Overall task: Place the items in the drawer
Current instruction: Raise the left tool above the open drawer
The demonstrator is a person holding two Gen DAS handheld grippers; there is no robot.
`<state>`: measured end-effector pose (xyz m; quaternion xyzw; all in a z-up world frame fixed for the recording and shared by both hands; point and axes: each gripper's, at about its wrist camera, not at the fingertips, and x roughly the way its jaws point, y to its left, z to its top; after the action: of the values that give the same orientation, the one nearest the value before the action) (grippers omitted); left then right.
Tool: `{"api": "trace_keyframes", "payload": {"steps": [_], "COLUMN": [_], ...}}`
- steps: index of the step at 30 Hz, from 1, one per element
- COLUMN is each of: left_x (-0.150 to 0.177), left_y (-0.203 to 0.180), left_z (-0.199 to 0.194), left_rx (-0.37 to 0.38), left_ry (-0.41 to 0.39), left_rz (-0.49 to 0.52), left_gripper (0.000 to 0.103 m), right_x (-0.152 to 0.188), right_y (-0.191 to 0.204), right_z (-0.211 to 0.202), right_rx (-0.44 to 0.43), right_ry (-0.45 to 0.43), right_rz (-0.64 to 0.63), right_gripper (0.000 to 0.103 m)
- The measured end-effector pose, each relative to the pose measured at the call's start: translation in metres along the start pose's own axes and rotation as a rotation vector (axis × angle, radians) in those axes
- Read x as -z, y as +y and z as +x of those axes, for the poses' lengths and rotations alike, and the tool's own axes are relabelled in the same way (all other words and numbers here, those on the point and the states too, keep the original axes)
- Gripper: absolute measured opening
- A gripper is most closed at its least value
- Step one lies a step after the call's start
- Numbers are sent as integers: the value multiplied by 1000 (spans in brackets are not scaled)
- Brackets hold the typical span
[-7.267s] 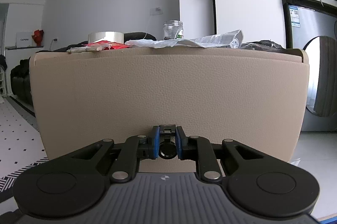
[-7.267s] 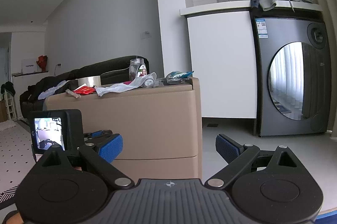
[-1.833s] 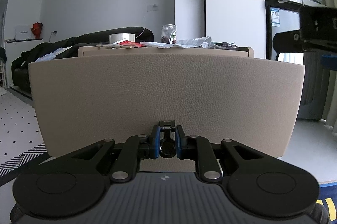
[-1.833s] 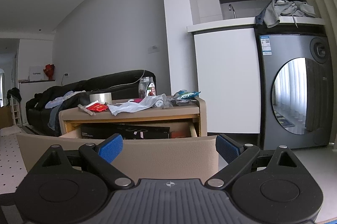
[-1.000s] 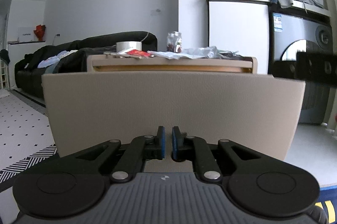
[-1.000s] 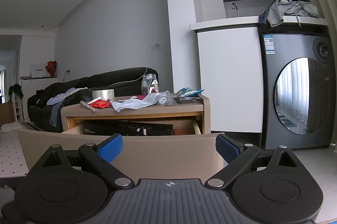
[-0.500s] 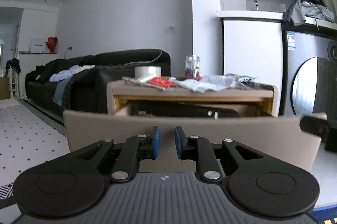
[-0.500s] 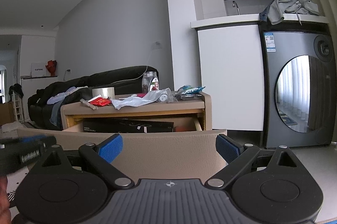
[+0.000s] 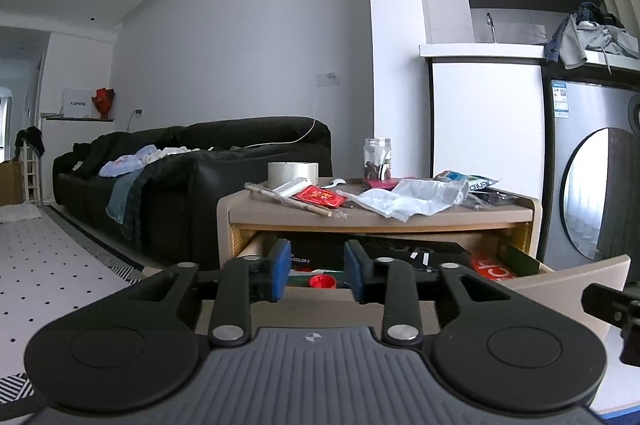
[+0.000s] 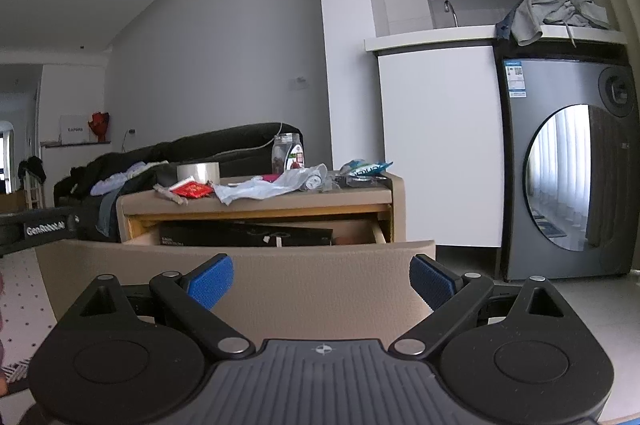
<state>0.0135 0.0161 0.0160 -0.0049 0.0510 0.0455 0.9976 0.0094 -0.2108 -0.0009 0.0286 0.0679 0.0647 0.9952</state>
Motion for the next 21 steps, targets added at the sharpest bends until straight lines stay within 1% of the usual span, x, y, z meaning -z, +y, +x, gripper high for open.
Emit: {"api": "trace_keyframes", "payload": {"steps": [2, 4, 5, 8, 12, 16, 19, 21], "left_x": [0, 1, 2, 4, 8, 15, 15, 15], "left_y": [1, 2, 3, 5, 7, 5, 8, 9], "left_z": [4, 9, 12, 21, 36, 47, 53, 57], "left_rx": [-7, -12, -14, -21, -16, -14, 4, 13], "left_ry": [-2, -4, -2, 2, 16, 25, 25, 27], "left_rz": [9, 14, 18, 31, 44, 56, 31, 22], "left_gripper": [42, 47, 52, 55, 64, 64, 67, 68], "right_x": [-1, -3, -4, -7, -12, -13, -15, -17], "right_y": [1, 3, 3, 6, 7, 6, 3, 5], "right_z": [1, 2, 2, 4, 10, 18, 22, 26], "right_rx": [-8, -16, -16, -26, -37, -43, -48, -41], "right_ry": [-2, -4, -4, -11, -12, 13, 24, 23], "right_rz": [4, 8, 7, 10, 24, 45, 73, 56], "right_gripper": [97, 97, 97, 97, 97, 97, 97, 97]}}
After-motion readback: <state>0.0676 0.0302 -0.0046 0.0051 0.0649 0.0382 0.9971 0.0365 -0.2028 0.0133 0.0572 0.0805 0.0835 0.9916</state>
